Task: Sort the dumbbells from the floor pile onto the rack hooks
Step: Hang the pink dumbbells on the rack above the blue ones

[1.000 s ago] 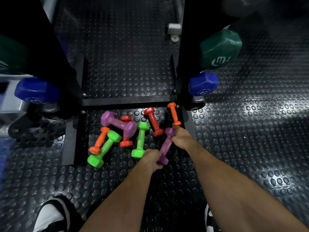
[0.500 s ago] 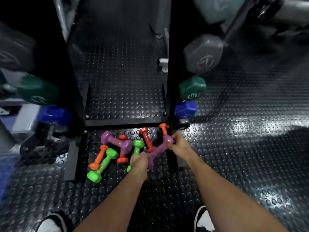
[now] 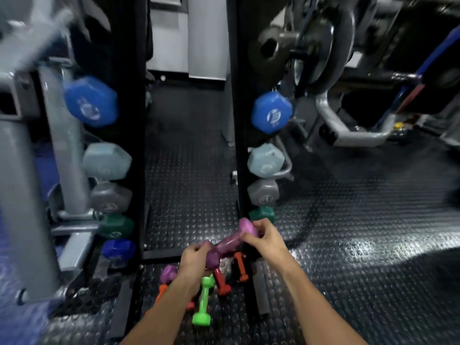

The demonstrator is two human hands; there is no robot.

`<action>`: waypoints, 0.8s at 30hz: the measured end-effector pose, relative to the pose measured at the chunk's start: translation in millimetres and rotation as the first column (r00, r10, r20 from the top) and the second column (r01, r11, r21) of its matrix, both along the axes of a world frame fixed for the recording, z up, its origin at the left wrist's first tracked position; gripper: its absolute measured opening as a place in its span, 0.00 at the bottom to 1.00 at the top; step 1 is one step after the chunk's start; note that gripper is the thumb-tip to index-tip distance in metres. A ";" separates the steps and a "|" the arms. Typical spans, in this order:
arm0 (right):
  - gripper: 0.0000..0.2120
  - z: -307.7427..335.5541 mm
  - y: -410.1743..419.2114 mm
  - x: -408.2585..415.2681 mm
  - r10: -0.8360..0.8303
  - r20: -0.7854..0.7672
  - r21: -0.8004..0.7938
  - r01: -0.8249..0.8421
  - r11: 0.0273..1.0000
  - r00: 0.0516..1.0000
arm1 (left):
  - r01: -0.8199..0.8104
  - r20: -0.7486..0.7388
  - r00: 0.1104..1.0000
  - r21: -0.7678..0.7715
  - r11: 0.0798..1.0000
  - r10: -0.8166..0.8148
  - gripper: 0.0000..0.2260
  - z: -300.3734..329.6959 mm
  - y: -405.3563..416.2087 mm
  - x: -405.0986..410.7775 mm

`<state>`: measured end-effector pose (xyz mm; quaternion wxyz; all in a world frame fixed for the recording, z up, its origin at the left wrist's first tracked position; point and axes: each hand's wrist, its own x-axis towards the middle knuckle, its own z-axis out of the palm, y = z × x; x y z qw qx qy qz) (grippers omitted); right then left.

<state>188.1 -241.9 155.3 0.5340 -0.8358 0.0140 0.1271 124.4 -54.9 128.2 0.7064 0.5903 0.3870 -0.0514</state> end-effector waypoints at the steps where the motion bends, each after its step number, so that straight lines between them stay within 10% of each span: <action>1: 0.17 15.1 -1.1 -2.4 -0.007 0.023 0.032 0.006 0.999 1.000 | 0.013 0.029 1.000 0.020 1.000 -0.013 0.06 17.0 2.6 1.8; 13: 0.16 189.0 -24.9 1.0 -0.244 0.400 0.270 0.141 0.953 0.884 | 0.379 0.329 0.841 0.207 0.902 -0.429 0.29 211.7 18.9 21.6; 24: 0.14 320.1 -34.7 43.1 -0.259 0.547 0.328 0.081 0.941 0.796 | 0.307 0.457 0.741 0.422 0.853 -0.493 0.35 322.4 -1.3 43.4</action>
